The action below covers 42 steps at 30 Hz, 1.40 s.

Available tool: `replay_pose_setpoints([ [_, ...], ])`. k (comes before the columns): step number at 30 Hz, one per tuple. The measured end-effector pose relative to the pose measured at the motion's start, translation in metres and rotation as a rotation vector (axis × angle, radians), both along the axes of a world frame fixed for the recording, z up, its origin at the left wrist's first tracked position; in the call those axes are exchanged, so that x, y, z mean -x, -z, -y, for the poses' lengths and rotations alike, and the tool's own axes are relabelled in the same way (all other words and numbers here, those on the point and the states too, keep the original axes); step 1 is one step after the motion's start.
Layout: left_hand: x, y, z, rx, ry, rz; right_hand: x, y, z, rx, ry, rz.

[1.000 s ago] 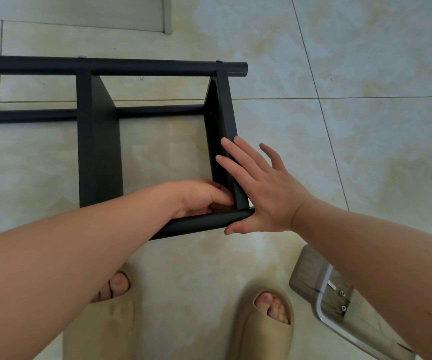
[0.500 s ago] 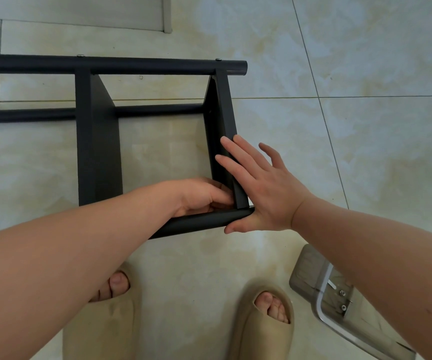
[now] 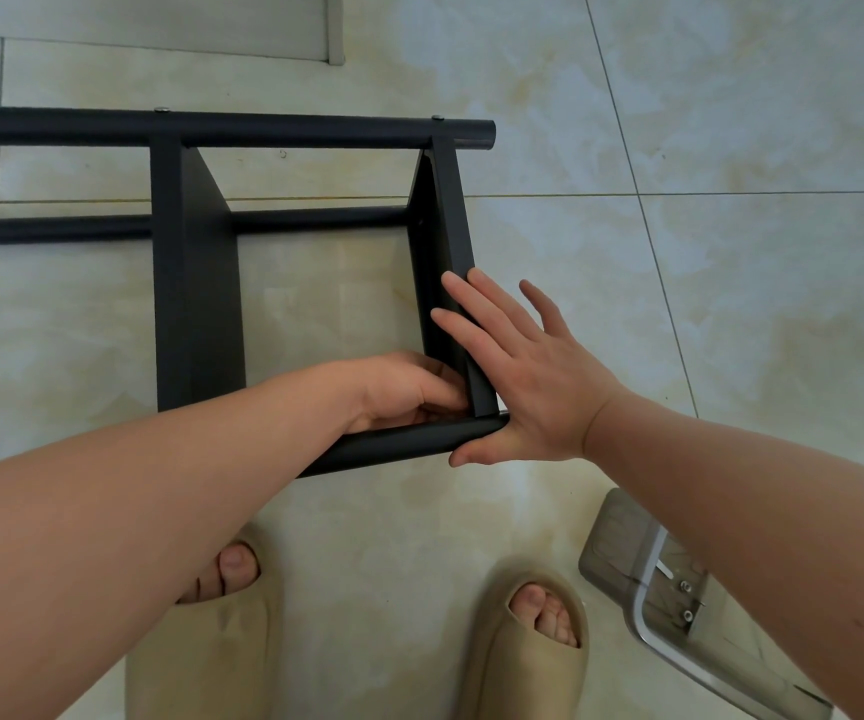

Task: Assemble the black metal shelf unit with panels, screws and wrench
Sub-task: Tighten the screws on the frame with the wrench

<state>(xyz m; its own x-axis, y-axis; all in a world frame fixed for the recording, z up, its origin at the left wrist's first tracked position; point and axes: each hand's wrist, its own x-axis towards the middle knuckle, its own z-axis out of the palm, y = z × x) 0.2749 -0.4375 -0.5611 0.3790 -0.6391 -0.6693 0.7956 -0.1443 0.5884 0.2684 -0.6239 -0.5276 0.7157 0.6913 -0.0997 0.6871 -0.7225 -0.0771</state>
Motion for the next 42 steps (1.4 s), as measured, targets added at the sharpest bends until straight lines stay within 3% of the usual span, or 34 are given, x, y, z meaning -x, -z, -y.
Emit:
replay_pose_setpoints([
  [11,0.0000,-0.0026,0.0028,-0.021,0.028,0.021,-0.0011,0.0009,0.0004,0.032,-0.011,0.003],
  [18,-0.0011,-0.0022,0.0003,0.038,-0.038,-0.058,-0.0013,0.0007,0.0003,0.024,-0.009,0.007],
  [25,-0.0002,-0.0038,0.0029,-0.041,0.008,0.046,-0.0012,0.0006,0.0003,0.020,-0.007,0.006],
  [34,-0.0016,-0.0029,0.0020,0.047,-0.035,-0.065,-0.0007,-0.0005,-0.0004,0.031,0.001,-0.005],
  [42,-0.0006,-0.0003,0.0017,-0.012,-0.011,0.007,-0.0005,-0.0006,-0.0008,0.012,-0.002,0.001],
])
